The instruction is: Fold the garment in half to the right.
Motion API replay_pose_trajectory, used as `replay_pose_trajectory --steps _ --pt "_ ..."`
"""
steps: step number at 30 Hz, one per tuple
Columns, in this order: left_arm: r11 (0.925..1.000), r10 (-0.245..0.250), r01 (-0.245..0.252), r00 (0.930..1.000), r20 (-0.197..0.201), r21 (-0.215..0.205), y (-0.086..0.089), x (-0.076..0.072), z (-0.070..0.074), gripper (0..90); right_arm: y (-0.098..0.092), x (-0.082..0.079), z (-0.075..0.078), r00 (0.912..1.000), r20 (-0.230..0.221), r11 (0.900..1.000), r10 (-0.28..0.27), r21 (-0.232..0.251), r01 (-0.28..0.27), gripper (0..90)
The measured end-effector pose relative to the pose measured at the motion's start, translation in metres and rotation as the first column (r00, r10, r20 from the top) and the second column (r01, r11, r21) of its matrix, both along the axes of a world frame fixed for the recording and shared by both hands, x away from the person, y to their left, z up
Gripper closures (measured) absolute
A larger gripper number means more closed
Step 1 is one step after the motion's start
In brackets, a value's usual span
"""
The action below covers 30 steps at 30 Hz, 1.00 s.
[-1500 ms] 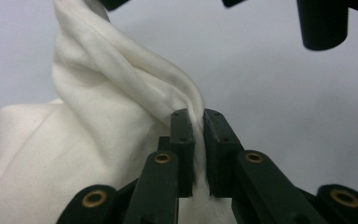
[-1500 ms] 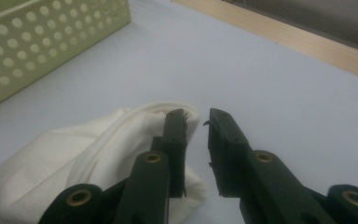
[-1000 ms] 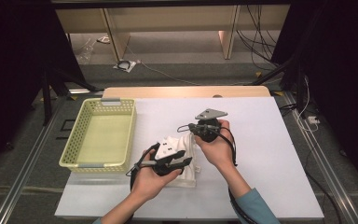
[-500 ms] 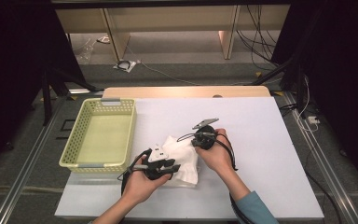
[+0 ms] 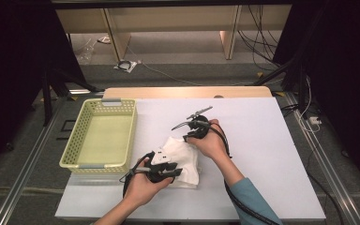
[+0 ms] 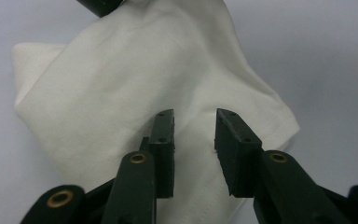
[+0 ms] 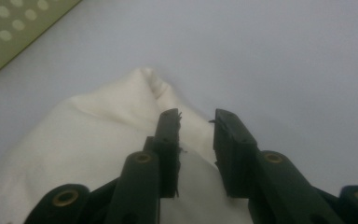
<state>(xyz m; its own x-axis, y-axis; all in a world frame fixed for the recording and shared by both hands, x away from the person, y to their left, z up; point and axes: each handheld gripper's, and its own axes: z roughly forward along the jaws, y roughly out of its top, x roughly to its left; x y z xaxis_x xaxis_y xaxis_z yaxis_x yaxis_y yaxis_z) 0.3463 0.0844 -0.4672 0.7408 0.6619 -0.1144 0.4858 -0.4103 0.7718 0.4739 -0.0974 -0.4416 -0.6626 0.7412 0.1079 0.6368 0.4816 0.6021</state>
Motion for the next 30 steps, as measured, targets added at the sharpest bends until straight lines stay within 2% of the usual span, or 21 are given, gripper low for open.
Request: replay_pose_trajectory --steps 2,5,8,12,18,25,28,30 --pt "1.0000 -0.001 0.001 1.0000 0.000 0.000 0.001 -0.001 0.000 67.9 0.005 0.000 -0.001 0.9997 -0.016 1.000 0.017 -0.005 -0.017 74.2" --pt "1.0000 0.000 0.000 1.0000 -0.001 0.000 0.002 -0.001 -0.001 67.9 0.010 -0.003 -0.003 0.9943 -0.085 0.997 0.063 -0.045 -0.067 73.6" --pt "1.0000 0.001 -0.001 1.0000 0.000 0.000 0.002 -0.002 0.000 67.9 0.011 -0.006 -0.005 0.9918 -0.098 0.992 0.083 -0.083 -0.091 73.0" --pt "1.0000 0.000 0.000 1.0000 -0.002 -0.001 0.000 -0.002 -0.001 67.9 0.011 -0.004 -0.011 0.9899 -0.116 0.992 0.082 -0.090 -0.093 75.0" --pt "1.0000 0.001 -0.001 1.0000 -0.002 -0.001 0.001 -0.001 -0.001 67.9 0.015 -0.007 -0.012 0.9872 -0.112 0.986 0.113 -0.108 -0.125 85.4" --pt "1.0000 -0.001 0.001 1.0000 0.000 0.002 0.002 -0.001 0.000 67.9 0.016 -0.009 -0.012 0.9886 -0.090 0.985 0.121 -0.116 -0.131 90.0" --pt "1.0000 0.000 0.000 1.0000 0.001 0.003 0.002 -0.001 0.000 67.9 0.016 -0.009 -0.008 0.9919 -0.045 0.986 0.119 -0.113 -0.123 90.0" --pt "1.0000 0.003 -0.003 1.0000 0.001 -0.001 0.003 -0.001 0.000 67.9 0.016 -0.009 -0.004 0.9920 0.013 0.987 0.126 -0.101 -0.124 90.0"
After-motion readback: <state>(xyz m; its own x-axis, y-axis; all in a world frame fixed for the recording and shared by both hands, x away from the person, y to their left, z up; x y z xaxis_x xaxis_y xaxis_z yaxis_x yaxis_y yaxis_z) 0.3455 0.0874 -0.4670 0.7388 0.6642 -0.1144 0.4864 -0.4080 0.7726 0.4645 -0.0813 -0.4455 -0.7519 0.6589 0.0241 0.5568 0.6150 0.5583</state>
